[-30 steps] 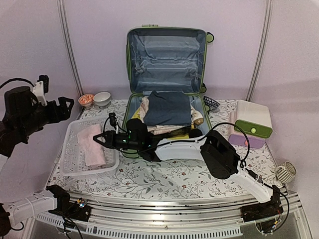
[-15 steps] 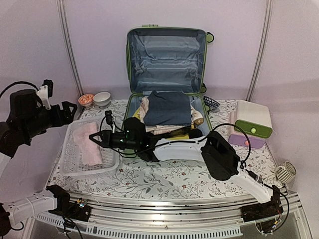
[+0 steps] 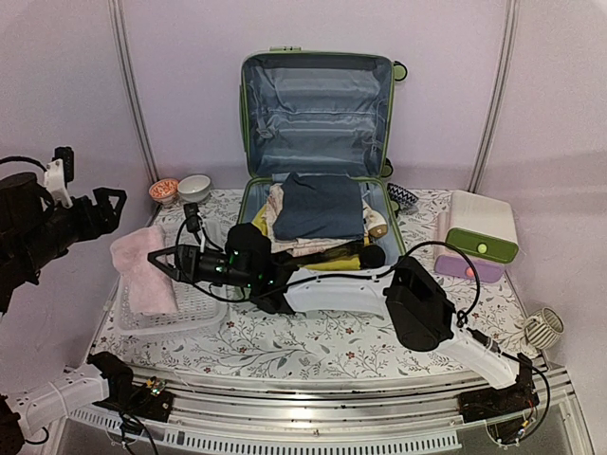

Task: Open, take out, and arrange the luggage
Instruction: Place the clothes in the bin, then adjust the clothes in the bin.

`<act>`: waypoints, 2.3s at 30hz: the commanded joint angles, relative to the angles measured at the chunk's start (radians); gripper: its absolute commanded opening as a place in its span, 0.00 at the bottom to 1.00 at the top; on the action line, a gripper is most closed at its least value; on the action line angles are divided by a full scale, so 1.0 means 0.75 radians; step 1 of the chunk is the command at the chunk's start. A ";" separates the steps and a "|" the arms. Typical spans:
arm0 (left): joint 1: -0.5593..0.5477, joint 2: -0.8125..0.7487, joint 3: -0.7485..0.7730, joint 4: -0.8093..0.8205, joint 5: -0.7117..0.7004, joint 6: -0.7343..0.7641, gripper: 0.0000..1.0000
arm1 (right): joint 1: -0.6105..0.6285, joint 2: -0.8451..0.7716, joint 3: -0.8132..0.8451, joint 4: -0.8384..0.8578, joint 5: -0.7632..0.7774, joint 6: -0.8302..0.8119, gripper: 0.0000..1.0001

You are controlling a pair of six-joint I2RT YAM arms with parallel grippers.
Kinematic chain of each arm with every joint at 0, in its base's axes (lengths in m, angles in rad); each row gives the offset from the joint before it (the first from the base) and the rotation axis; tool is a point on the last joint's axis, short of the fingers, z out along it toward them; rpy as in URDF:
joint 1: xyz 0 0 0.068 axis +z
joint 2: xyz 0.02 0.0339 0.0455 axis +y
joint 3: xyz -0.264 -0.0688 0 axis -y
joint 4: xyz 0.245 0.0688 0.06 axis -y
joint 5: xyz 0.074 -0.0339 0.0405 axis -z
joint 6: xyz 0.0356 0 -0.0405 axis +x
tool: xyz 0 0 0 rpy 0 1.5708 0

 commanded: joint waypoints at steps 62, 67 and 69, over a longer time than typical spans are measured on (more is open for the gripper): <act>0.015 0.440 -0.647 -0.034 0.077 -1.593 0.22 | -0.094 -1.528 -1.425 -0.276 0.830 -0.690 0.67; 0.021 0.531 -0.567 -0.033 -0.060 -1.470 0.00 | -0.098 -1.558 -1.452 -0.281 0.843 -0.688 0.65; 0.027 0.591 -0.493 -0.039 -0.099 -1.349 0.00 | -0.101 -1.568 -1.461 -0.286 0.848 -0.690 0.65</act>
